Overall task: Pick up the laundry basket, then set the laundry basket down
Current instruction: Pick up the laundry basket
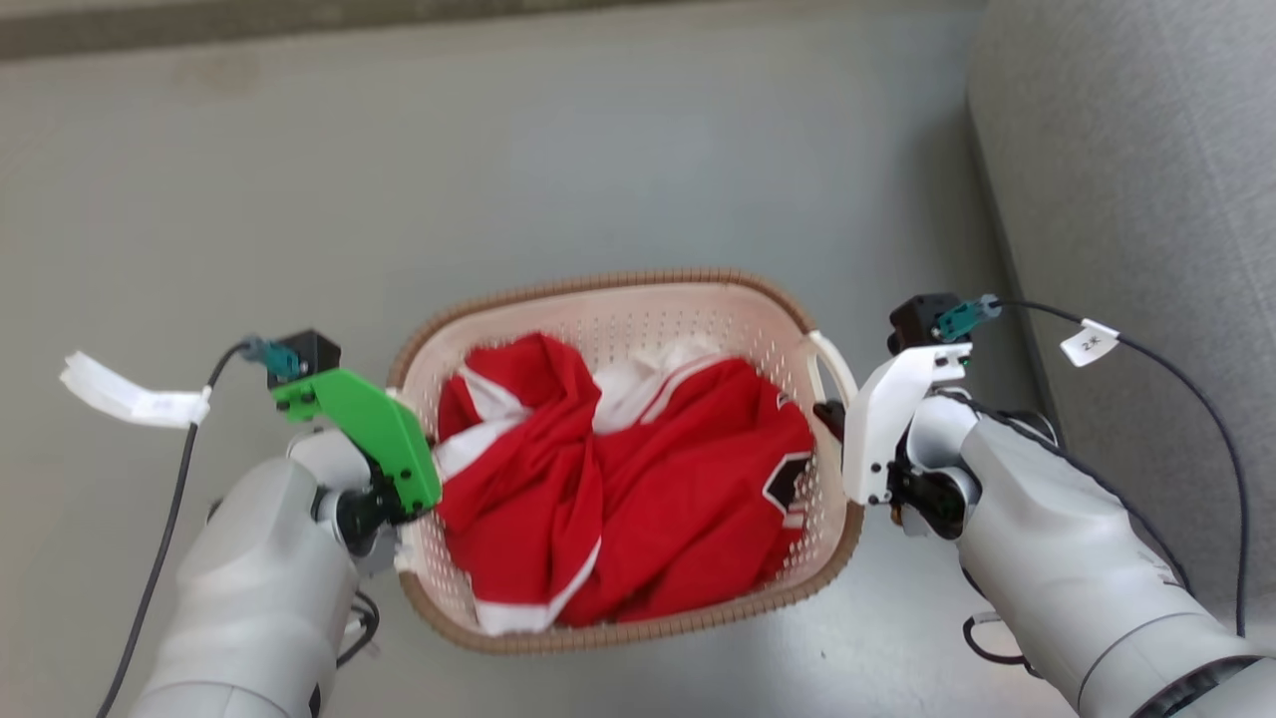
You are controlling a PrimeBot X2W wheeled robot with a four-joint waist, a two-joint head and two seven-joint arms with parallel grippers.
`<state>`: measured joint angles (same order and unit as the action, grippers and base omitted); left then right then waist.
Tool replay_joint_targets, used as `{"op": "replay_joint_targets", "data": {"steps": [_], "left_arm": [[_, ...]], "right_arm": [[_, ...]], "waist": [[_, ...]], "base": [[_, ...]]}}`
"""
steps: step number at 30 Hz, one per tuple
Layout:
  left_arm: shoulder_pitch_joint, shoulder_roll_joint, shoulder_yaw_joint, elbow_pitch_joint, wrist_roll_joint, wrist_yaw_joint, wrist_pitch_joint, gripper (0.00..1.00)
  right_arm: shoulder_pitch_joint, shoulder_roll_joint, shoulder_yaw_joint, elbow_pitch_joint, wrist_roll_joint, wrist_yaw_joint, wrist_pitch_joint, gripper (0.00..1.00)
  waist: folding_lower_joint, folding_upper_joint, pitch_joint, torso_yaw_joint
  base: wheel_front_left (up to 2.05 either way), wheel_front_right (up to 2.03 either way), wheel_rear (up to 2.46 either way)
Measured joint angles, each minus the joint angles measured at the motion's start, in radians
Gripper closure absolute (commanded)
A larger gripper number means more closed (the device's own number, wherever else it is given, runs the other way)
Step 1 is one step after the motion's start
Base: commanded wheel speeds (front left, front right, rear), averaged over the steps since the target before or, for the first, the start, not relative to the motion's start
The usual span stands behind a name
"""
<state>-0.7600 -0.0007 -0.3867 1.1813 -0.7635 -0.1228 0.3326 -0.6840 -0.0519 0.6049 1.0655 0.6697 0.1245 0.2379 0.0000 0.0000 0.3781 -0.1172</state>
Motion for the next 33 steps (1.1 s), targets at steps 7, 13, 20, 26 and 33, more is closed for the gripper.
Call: {"op": "replay_joint_targets", "data": {"steps": [7,13,20,26,33], "left_arm": [[0.041,0.0,-0.001,0.025,-0.028,0.0,0.038,1.0],[0.069,0.0,-0.005,0.038,-0.035,0.0,0.064,1.0],[0.08,0.0,-0.009,0.042,-0.036,0.0,0.077,1.0],[0.099,0.0,-0.012,0.044,-0.043,0.0,0.088,1.0],[0.105,-0.001,-0.026,0.044,-0.055,0.0,0.105,1.0]], "right_arm": [[0.026,0.004,0.024,0.007,0.033,0.0,0.067,1.0],[0.047,0.007,0.036,0.015,0.067,0.0,0.113,1.0],[0.051,0.006,0.047,0.015,0.081,0.0,0.146,1.0],[0.056,0.005,0.056,0.018,0.09,0.0,0.173,1.0],[0.056,-0.003,0.066,0.019,0.108,0.0,0.199,1.0]], "waist": [[0.0,0.0,-0.101,-0.004],[0.0,0.0,-0.185,-0.006],[0.0,0.0,-0.264,-0.003],[0.0,0.0,-0.303,0.0],[0.0,0.0,-0.328,0.003]], "base": [[0.0,0.0,0.0],[0.0,0.0,0.0],[0.0,0.0,0.0],[0.0,0.0,0.0],[0.0,0.0,0.0]]}}
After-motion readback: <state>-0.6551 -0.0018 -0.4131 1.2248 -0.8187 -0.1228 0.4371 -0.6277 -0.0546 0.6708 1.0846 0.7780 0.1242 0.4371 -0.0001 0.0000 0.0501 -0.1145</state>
